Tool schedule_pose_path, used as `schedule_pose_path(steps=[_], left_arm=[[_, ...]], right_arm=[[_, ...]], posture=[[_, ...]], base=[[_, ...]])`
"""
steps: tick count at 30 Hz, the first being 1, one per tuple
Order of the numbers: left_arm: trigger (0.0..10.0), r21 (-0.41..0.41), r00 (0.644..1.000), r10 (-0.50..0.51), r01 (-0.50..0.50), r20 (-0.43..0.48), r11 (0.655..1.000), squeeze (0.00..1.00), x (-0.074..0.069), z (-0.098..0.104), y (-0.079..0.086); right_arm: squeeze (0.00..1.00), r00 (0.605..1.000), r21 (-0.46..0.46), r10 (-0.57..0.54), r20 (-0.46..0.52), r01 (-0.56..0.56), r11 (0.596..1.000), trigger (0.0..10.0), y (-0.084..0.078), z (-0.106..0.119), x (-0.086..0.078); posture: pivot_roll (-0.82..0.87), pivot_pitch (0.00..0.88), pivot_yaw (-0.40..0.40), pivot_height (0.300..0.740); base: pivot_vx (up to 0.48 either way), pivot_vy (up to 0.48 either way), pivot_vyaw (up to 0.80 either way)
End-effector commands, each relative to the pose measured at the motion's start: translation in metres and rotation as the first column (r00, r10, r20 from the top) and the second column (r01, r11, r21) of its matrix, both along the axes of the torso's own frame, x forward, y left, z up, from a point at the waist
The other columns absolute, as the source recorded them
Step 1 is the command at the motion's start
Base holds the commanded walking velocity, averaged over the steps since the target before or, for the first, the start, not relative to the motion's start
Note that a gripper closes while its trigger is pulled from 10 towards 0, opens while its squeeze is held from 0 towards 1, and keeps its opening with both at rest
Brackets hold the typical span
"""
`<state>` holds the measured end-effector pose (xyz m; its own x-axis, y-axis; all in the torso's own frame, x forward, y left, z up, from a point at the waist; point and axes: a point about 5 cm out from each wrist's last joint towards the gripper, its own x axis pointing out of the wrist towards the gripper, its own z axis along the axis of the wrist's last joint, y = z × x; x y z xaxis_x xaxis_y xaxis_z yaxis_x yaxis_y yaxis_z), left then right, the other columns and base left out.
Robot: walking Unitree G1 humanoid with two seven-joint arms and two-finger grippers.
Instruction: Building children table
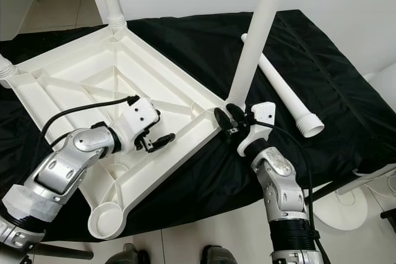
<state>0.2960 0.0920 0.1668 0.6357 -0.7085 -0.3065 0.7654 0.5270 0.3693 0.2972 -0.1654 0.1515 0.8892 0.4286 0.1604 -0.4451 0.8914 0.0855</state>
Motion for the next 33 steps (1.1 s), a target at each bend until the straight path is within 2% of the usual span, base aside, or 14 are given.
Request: schedule_pose_path(steps=[1, 2, 4, 6, 17, 19, 22, 23, 24, 26, 27, 28, 29, 33], left_arm=[[10.0, -0.036, 0.993, -0.073, 0.07, -0.093, 0.997, 0.0, -0.009, -0.005, -0.005], [10.0, -0.076, 0.988, -0.088, 0.079, -0.125, 0.994, 0.0, -0.012, -0.004, -0.007], [10.0, -0.093, 0.984, -0.1, 0.087, -0.148, 0.992, 0.0, -0.013, -0.003, -0.008], [10.0, -0.069, 0.982, -0.098, 0.088, -0.16, 0.994, 0.0, -0.014, -0.006, -0.007], [10.0, -0.067, 0.976, -0.063, 0.05, -0.207, 0.996, 0.0, -0.013, -0.013, -0.012], [10.0, -0.063, 0.977, -0.03, 0.017, -0.21, 0.998, 0.0, -0.01, -0.015, -0.012], [10.0, -0.048, 0.972, 0.07, -0.083, -0.226, 0.995, 0.0, 0.0, -0.018, -0.013], [9.5, -0.04, 0.97, 0.091, -0.102, -0.227, 0.994, 0.0, 0.002, -0.019, -0.013], [9.5, -0.04, 0.97, 0.091, -0.102, -0.227, 0.994, 0.0, 0.002, -0.019, -0.013], [7.7, -0.018, 0.97, 0.118, -0.124, -0.215, 0.992, 0.0, 0.005, -0.02, -0.013], [1.5, -0.007, 0.968, 0.129, -0.134, -0.213, 0.991, 0.0, 0.006, -0.021, -0.013], [1.5, -0.007, 0.968, 0.129, -0.134, -0.213, 0.991, 0.0, 0.006, -0.021, -0.013], [0.0, 0.0, 0.966, 0.149, -0.152, -0.213, 0.988, 0.0, 0.008, -0.022, -0.013], [0.0, 0.009, 0.958, 0.191, -0.194, -0.214, 0.981, 0.0, 0.011, -0.022, -0.013]], right_arm=[[0.0, 0.999, 0.039, -0.008, 0.048, 0.007, 0.999, 10.0, 0.002, 0.013, 0.004], [0.0, 0.998, 0.05, -0.013, 0.059, 0.011, 0.999, 10.0, 0.003, 0.016, 0.005], [0.0, 0.997, 0.058, -0.017, 0.069, 0.013, 0.998, 10.0, 0.004, 0.019, 0.006], [0.0, 0.996, 0.071, -0.025, 0.08, 0.019, 0.997, 10.0, 0.006, 0.022, 0.008], [0.0, 0.995, 0.095, -0.013, 0.098, 0.004, 0.995, 10.0, 0.016, 0.027, 0.005], [0.0, 0.995, 0.103, -0.014, 0.099, 0.003, 0.995, 10.0, 0.019, 0.027, 0.004], [0.0, 0.994, 0.133, -0.02, 0.106, 0.006, 0.991, 10.0, 0.026, 0.029, 0.0], [0.0, 0.994, 0.137, -0.023, 0.108, 0.009, 0.991, 10.0, 0.027, 0.029, 0.0], [0.0, 0.994, 0.137, -0.023, 0.108, 0.009, 0.991, 10.0, 0.027, 0.029, 0.0], [0.0, 0.993, 0.141, -0.03, 0.113, 0.014, 0.99, 10.0, 0.028, 0.03, -0.001], [0.0, 0.993, 0.145, -0.032, 0.113, 0.015, 0.989, 10.0, 0.028, 0.03, -0.001], [0.0, 0.993, 0.145, -0.032, 0.113, 0.015, 0.989, 10.0, 0.028, 0.03, -0.001], [0.0, 0.993, 0.147, -0.033, 0.114, 0.016, 0.989, 10.0, 0.029, 0.031, -0.002], [0.0, 0.993, 0.152, -0.039, 0.114, 0.022, 0.988, 10.0, 0.03, 0.031, -0.004]], posture=[[-0.07, 0.107, 0.032, 0.74], [-0.07, 0.103, 0.034, 0.74], [-0.07, 0.102, 0.034, 0.74], [-0.07, 0.101, 0.034, 0.74], [-0.07, 0.097, 0.035, 0.74], [-0.07, 0.096, 0.036, 0.74], [-0.08, 0.093, 0.044, 0.74], [-0.08, 0.094, 0.045, 0.74], [-0.08, 0.094, 0.045, 0.74], [-0.09, 0.098, 0.05, 0.74], [-0.09, 0.098, 0.05, 0.74], [-0.09, 0.098, 0.05, 0.74], [-0.09, 0.104, 0.054, 0.74], [-0.09, 0.112, 0.058, 0.74]], base=[[0.0, 0.0, 0.0], [0.0, 0.0, 0.0], [0.0, 0.0, 0.0], [0.0, 0.0, 0.0], [0.0, 0.0, 0.0], [0.0, 0.0, 0.0], [0.0, 0.0, 0.0], [0.0, 0.0, 0.0], [0.0, 0.0, 0.0], [0.0, 0.0, 0.0], [0.0, 0.0, 0.0], [0.0, 0.0, 0.0], [0.0, 0.0, 0.0], [0.0, 0.0, 0.0]])
